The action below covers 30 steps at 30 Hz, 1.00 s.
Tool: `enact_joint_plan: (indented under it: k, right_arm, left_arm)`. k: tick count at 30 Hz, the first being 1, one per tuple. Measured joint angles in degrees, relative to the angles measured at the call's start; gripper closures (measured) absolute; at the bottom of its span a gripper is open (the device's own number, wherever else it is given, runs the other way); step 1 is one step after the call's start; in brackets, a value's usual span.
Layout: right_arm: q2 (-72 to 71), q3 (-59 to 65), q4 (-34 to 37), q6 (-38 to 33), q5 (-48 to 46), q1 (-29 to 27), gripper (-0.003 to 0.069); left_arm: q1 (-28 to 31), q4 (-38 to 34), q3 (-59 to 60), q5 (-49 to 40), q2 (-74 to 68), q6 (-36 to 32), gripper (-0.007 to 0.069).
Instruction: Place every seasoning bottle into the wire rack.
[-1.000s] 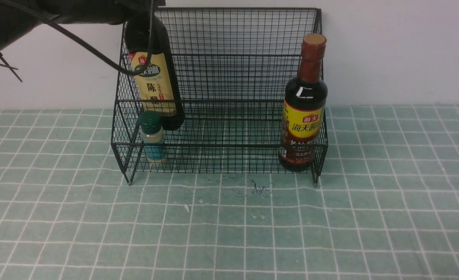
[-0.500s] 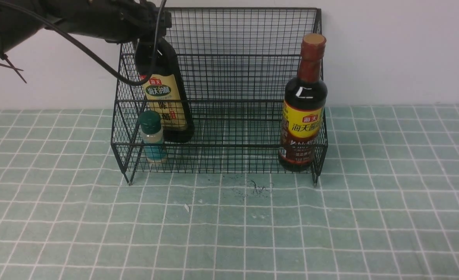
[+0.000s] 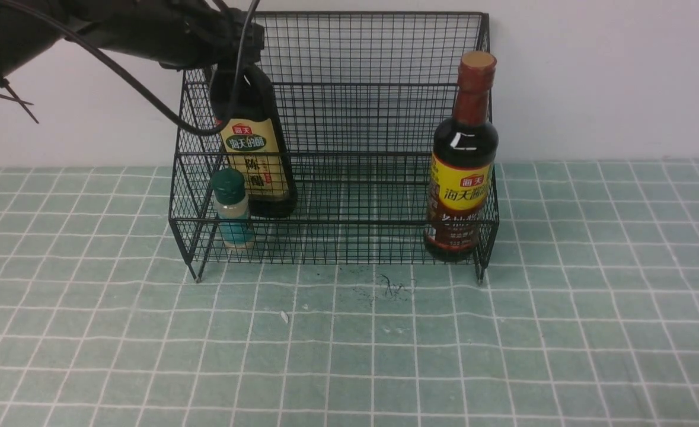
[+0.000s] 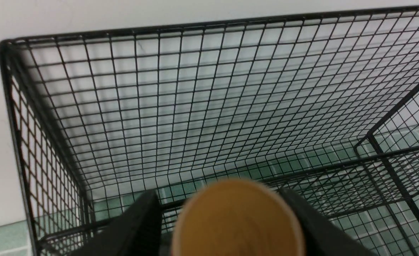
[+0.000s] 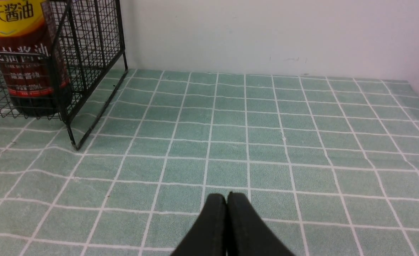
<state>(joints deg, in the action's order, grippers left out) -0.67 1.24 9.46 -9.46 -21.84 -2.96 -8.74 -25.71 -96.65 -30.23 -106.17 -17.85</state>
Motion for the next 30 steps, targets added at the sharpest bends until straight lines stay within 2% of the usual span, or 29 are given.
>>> enact_joint_plan:
  k: [16,27,30]
  right_arm:
    - [0.0,0.0,0.0,-0.6,0.0,0.0,0.0673]
    - [0.0,0.0,0.0,-0.8,0.0,0.0,0.0673]
    - [0.0,0.0,0.0,-0.9,0.0,0.0,0.0673]
  left_arm:
    - [-0.2,-0.1,0.0,-0.9,3.6,-3.2,0.0228]
    - [-0.2,-0.1,0.0,-1.1,11.4,-3.4,0.0229]
    - [-0.2,0.0,0.0,-4.5,16.4,-3.4,0.0272]
